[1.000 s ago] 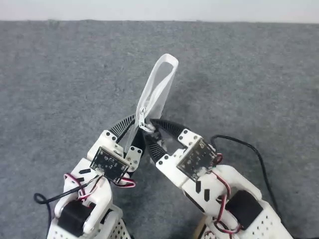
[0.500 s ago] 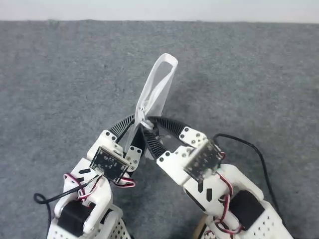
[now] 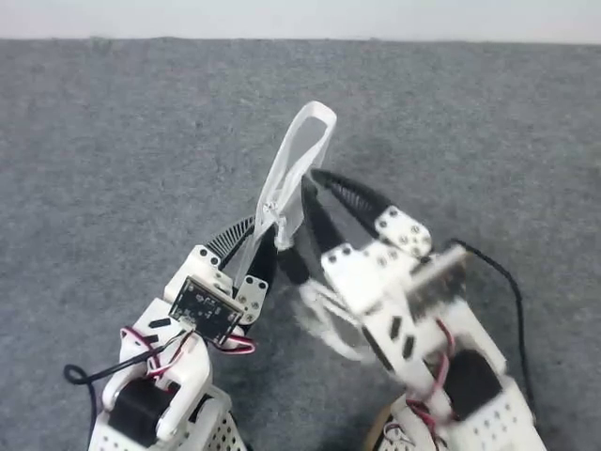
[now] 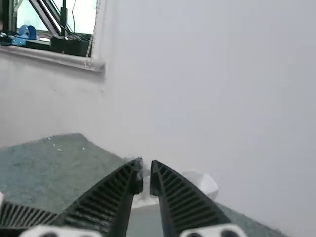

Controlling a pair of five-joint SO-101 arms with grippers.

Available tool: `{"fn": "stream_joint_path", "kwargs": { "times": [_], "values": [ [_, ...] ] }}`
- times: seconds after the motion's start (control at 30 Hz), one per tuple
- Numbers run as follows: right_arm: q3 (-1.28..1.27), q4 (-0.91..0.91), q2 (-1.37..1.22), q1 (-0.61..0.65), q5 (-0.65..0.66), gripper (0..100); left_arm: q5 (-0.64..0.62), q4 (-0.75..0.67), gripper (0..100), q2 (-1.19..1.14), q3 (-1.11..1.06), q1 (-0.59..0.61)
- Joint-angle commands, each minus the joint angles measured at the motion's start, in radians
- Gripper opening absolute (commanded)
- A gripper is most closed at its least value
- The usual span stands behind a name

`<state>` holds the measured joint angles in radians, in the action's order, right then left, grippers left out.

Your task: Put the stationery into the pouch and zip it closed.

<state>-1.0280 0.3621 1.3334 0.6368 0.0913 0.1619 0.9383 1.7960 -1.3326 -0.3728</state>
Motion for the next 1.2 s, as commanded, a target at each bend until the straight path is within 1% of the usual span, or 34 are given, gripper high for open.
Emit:
{"fn": "stream_joint_path", "kwargs": {
  "times": [0.0, 0.1, 0.17, 0.37, 0.43, 0.57, 0.77, 0.97, 1.1, 1.17],
  "values": [
    [0.057, -0.074, -0.105, -0.061, -0.014, 0.6, 0.009, 0.020, 1, -0.003, -0.010, 0.006],
    [0.057, -0.081, -0.150, -0.084, -0.014, 0.6, 0.009, 0.020, 1, -0.003, -0.010, 0.011],
    [0.060, -0.045, -0.143, -0.082, -0.014, 0.6, 0.009, 0.020, 1, -0.003, -0.010, 0.011],
    [0.061, 0.081, 0.001, -0.071, -0.012, 1.3, 0.011, 0.020, 1, -0.003, -0.010, 0.011],
    [0.061, 0.143, 0.056, -0.062, -0.012, 4.6, 0.011, 0.020, 1, -0.003, -0.010, 0.011],
    [0.061, 0.272, 0.160, -0.015, -0.012, 15.1, 0.011, 0.020, 1, -0.003, -0.010, 0.011],
    [0.061, 0.389, 0.222, 0.093, -0.005, 15.9, 0.011, 0.020, 1, -0.003, -0.010, 0.011],
    [0.060, 0.440, 0.220, 0.214, -0.002, 16.0, 0.011, 0.018, 1, -0.003, -0.010, 0.009],
    [0.055, 0.426, 0.162, 0.228, 0.011, 16.0, 0.011, 0.018, 1, -0.003, -0.010, 0.006],
    [0.054, 0.390, 0.102, 0.226, 0.009, 16.0, 0.011, 0.018, 1, -0.003, -0.010, 0.005]
  ]
}}
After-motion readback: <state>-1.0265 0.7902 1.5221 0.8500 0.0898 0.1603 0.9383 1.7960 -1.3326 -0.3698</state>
